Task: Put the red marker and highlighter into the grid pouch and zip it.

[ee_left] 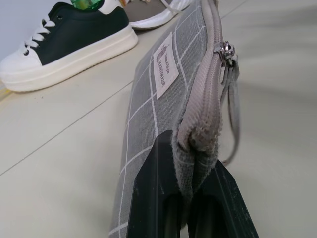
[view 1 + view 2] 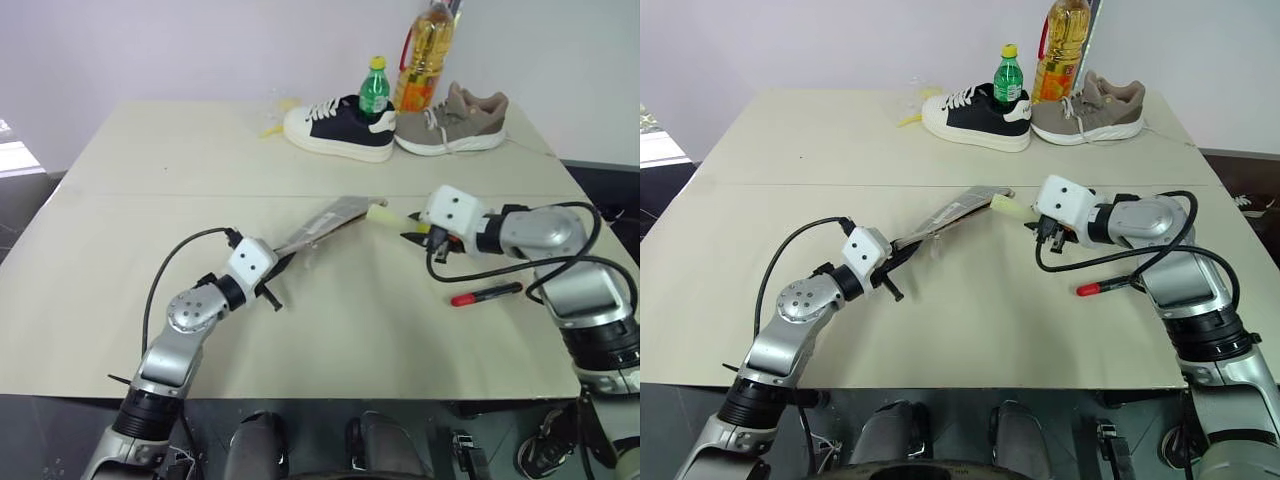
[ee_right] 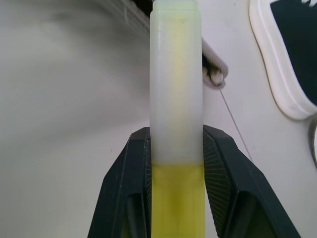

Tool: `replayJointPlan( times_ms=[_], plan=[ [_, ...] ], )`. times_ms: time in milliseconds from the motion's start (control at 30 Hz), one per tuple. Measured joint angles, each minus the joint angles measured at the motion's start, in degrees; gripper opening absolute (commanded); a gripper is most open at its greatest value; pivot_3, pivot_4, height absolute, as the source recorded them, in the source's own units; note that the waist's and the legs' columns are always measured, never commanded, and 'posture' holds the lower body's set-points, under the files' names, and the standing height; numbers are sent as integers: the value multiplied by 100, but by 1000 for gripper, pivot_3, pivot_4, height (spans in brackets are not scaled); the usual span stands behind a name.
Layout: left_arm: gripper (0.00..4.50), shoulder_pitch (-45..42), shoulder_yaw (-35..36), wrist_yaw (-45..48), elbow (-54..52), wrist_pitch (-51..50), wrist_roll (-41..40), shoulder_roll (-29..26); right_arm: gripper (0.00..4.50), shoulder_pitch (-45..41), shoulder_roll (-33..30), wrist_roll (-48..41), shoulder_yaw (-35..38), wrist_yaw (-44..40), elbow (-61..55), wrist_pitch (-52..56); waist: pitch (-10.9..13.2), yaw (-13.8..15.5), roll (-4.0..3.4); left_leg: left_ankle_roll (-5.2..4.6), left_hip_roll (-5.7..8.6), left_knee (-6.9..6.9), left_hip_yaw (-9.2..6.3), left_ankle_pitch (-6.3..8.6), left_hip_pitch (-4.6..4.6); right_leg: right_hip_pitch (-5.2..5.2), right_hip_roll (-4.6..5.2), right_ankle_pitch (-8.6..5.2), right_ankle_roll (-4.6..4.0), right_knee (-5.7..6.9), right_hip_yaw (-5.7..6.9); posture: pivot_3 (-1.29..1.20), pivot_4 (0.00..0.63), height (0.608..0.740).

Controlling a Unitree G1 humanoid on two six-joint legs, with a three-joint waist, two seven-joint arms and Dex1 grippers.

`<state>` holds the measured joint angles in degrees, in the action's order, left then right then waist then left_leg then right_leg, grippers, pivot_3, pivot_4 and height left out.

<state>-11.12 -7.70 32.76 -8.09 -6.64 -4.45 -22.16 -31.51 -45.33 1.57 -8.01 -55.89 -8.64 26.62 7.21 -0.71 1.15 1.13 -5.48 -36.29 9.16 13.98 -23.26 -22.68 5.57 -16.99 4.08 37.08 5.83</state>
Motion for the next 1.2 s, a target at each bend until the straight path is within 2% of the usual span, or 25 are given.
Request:
replayJointPlan(
  times_ms=[1200],
  plan=[
    [0, 52, -53, 23, -66, -20, 4, 127, 868, 182, 7, -59, -256, -70, 100, -71, 0, -3, 0, 0, 0, 0, 0, 0, 0, 0, -1, 0, 0, 1, 0, 0, 150, 705]
  ],
)
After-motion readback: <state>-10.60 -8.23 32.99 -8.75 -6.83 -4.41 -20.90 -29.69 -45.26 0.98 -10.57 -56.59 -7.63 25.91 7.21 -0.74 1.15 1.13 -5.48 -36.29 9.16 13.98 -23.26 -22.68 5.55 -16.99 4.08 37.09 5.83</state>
